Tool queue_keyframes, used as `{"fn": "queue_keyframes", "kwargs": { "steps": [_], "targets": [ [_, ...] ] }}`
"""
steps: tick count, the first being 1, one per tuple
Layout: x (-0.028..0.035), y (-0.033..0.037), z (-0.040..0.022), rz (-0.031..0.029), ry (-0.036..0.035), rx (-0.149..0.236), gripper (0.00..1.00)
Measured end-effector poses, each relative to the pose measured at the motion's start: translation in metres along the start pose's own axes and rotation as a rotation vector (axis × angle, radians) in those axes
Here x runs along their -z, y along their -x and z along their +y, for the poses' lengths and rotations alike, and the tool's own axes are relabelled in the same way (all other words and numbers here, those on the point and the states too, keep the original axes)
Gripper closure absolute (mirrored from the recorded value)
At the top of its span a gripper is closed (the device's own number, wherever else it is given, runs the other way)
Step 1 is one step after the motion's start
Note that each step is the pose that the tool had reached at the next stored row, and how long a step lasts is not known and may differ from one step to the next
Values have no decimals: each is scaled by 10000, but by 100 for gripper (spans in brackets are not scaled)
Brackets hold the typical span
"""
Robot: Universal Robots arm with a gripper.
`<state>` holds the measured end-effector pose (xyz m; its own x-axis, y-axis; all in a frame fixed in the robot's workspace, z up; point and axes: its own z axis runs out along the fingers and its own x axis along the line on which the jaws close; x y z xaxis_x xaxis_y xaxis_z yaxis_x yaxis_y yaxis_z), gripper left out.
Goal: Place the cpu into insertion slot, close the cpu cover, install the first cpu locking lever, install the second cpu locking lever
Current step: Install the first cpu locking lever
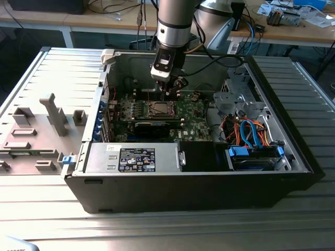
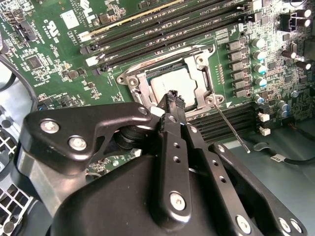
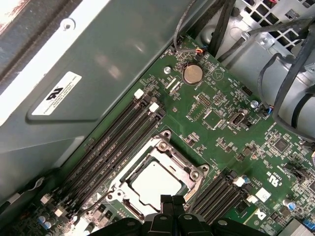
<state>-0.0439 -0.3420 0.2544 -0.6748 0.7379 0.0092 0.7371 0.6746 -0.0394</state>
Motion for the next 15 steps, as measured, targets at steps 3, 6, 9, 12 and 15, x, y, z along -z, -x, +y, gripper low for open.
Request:
{"fn": "queue_keyframes", "kwargs": {
  "steps": [3, 6, 9, 12, 15],
  "targets": [
    [0, 0, 0, -2, 0, 55, 89],
    [0, 0, 0, -4, 0, 122, 89],
    [0, 0, 0, -7, -1, 183, 89],
    [0, 0, 0, -9, -2, 235, 89],
    [0, 0, 0, -10, -3, 270, 89]
  ]
}}
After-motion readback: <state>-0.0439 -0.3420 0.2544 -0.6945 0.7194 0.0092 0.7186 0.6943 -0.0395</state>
